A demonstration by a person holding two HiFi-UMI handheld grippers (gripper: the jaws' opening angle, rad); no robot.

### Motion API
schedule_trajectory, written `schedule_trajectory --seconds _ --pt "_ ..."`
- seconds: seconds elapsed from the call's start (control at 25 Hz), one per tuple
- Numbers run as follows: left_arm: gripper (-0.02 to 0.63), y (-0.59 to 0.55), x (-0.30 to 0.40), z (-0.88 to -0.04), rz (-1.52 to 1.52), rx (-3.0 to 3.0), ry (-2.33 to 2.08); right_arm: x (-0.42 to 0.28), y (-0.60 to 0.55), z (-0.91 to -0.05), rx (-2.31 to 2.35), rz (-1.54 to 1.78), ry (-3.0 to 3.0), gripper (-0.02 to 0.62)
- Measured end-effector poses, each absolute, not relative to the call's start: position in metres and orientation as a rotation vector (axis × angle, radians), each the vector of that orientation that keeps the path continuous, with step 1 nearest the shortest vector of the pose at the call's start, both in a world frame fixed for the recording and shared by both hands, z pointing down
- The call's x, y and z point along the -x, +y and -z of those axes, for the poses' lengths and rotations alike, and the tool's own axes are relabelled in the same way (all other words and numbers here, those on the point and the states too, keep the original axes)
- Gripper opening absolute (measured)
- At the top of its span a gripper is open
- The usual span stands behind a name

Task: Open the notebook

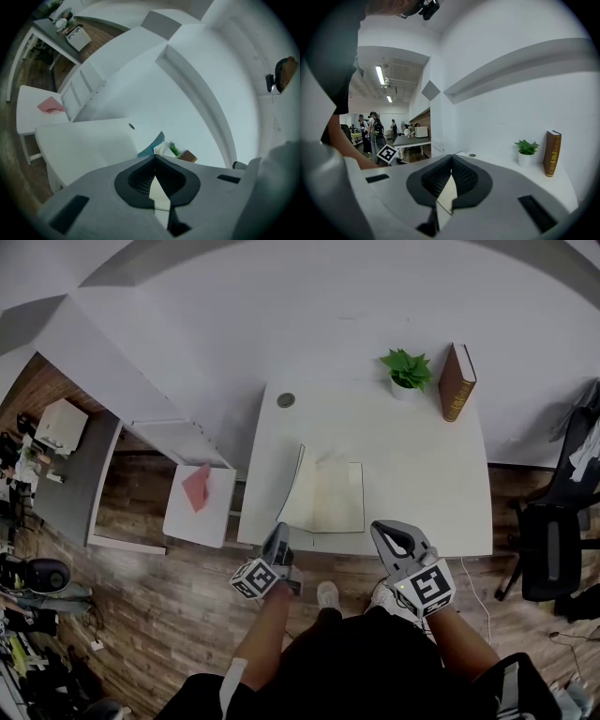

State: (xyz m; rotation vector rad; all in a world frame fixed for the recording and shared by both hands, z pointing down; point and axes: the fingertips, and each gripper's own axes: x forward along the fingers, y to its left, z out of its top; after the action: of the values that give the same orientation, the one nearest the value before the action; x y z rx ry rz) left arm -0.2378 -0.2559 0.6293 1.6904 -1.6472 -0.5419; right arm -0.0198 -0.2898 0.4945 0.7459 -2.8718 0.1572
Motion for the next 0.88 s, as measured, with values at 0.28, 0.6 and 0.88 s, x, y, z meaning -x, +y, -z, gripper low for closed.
schedule_trajectory --seconds 0.28,0.6,0.88 --pt "0.008 -0.235 0.281 -0.669 0.439 -1.506 -1.809 0.031 -0.292 -0.496 -0.729 -0.155 -2.869 0.002" --pt "0.162 -0.216 0.310 -0.670 0.111 -1.422 -2.052 0.041 -0.296 -0.495 -0.718 -0.134 -2.870 0.003" --pt "0.160 -0.254 0.274 -0.581 -0.017 -1.825 -2.116 0.042 -0.306 -0.485 -0.735 -0.096 -2.887 0.002"
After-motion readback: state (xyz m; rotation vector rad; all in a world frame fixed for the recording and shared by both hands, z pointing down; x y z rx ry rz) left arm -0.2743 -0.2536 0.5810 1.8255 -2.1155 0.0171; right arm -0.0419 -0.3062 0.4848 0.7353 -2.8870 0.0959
